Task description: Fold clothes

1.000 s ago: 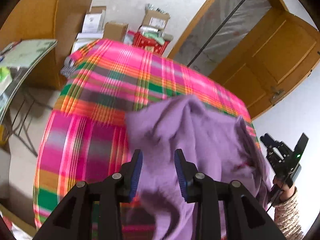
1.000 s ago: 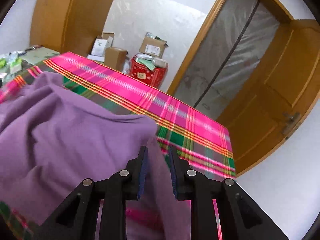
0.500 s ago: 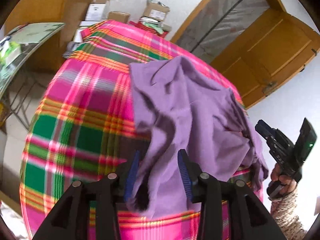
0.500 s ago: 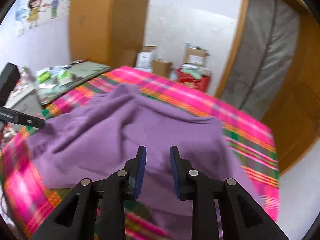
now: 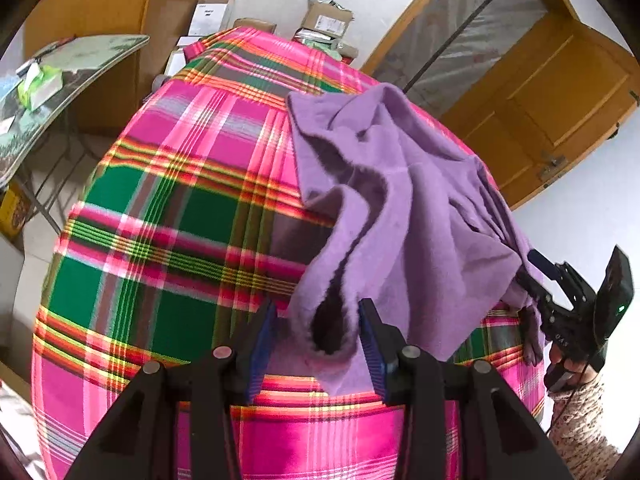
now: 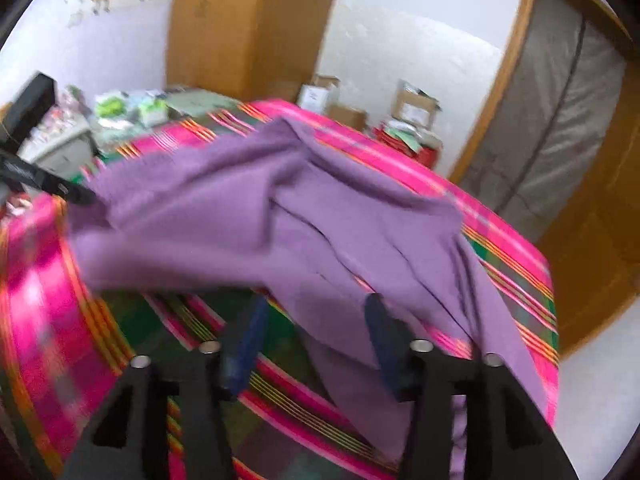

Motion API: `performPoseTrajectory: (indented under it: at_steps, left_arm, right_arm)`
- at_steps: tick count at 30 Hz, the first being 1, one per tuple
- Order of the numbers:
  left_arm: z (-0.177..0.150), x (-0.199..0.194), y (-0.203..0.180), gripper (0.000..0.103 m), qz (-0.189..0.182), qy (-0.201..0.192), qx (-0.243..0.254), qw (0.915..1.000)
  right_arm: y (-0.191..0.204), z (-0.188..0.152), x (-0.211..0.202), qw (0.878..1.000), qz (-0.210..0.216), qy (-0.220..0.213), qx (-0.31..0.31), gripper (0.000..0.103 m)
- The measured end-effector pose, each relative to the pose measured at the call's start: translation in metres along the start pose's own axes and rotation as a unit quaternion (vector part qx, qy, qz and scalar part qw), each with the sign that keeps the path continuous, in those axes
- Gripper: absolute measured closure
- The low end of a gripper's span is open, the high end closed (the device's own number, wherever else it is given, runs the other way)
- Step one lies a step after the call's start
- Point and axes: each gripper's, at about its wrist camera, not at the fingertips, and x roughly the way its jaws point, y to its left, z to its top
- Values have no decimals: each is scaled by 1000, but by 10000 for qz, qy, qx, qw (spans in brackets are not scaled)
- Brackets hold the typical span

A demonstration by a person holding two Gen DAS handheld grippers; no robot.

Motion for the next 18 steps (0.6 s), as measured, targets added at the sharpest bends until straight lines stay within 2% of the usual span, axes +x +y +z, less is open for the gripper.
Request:
performPoseTrajectory:
  at_steps: [6, 12, 13, 15, 17, 18]
  left_arm:
    - [2, 13, 0, 61, -163, 65, -222, 9996]
    - [4, 25, -2, 63, -273, 140, -431, 9986]
    - [5, 26, -2, 68, -287, 137, -474, 9984]
    - [5, 26, 1, 75, -317, 112, -604, 9976]
    - [5, 25, 4, 82, -382, 66, -721, 9966]
    - [5, 24, 5, 84, -420, 35, -772, 9961]
  right_arm:
    - [-14, -20, 26, 9984, -426, 376, -34, 48]
    - [-21, -24, 48, 9974, -346, 557, 297, 50]
    - [-24, -23, 49, 9972, -331, 561, 359, 52]
    - [-26, -23, 51, 9968, -295, 634, 387, 78]
    - [-26, -23, 49, 9968, -325, 644, 351, 90]
    - [-26, -24, 46, 9969, -339, 609, 355, 93]
